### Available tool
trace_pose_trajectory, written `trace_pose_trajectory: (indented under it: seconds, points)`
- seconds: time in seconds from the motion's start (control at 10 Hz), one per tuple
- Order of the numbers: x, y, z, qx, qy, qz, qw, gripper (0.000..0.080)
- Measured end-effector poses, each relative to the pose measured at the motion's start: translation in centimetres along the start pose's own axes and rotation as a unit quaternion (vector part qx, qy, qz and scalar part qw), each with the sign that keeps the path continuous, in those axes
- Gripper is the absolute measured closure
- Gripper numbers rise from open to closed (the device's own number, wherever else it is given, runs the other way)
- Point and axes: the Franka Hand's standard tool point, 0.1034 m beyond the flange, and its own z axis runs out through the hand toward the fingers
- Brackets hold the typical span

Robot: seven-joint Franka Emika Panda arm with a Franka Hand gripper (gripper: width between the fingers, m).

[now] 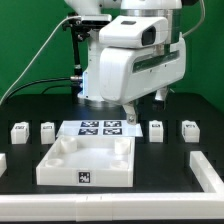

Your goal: Assemble one leg

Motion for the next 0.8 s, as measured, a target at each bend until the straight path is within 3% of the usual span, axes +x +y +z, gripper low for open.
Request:
trace_pose_trajectory:
  seconds: [0.8]
  points:
    - [-0.01,-0.01,0.03,0.0,0.0,0.0,1.0,0.015]
